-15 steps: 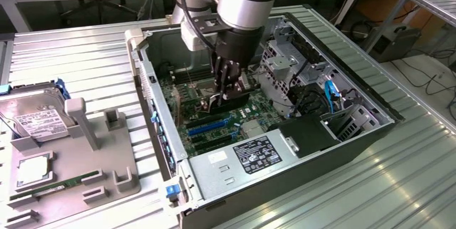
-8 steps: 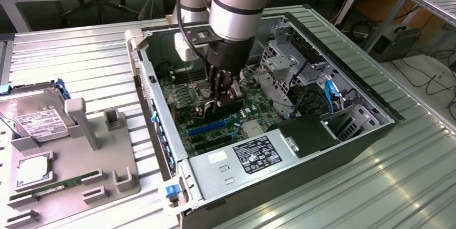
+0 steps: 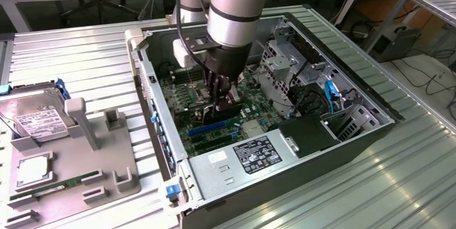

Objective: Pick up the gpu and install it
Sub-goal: 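Insert the gpu into the slot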

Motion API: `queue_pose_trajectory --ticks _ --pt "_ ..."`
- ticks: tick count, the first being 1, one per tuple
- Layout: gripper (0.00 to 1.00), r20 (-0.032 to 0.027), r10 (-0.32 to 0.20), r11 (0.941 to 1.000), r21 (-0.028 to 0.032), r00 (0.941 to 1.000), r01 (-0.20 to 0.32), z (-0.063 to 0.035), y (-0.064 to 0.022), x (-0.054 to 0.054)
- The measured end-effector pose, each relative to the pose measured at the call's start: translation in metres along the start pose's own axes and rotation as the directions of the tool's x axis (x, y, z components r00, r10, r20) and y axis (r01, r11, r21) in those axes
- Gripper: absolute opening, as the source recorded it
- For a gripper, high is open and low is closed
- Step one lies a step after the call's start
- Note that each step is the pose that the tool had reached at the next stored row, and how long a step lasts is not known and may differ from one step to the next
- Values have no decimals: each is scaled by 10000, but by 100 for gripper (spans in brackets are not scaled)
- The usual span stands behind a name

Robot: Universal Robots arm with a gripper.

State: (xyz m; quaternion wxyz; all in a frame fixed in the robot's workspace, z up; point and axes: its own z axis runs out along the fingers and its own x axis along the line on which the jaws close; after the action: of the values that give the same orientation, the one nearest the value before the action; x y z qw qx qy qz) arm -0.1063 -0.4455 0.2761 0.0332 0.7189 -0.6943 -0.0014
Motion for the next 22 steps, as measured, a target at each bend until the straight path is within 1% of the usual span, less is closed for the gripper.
queue_pose_trajectory --ticks 1,4,12,13,16,18,20,21,22 --pt "26 -20 2 10000 0 10000 -2 6 1 2" --pt "26 -39 3 10000 -1 10000 -3 14 13 2" --pt "26 -38 3 10000 3 10000 -3 49 21 0" --pt "26 -28 3 10000 8 10000 -3 54 21 1" --pt "26 38 1 10000 27 10000 -2 69 20 -1" --pt "26 70 0 10000 32 10000 0 74 20 -1" --pt "26 74 -1 10000 32 10000 0 78 20 0" --pt "26 74 12 10000 31 10000 -12 109 40 18" --pt "26 109 31 10000 30 9999 -32 135 39 26"
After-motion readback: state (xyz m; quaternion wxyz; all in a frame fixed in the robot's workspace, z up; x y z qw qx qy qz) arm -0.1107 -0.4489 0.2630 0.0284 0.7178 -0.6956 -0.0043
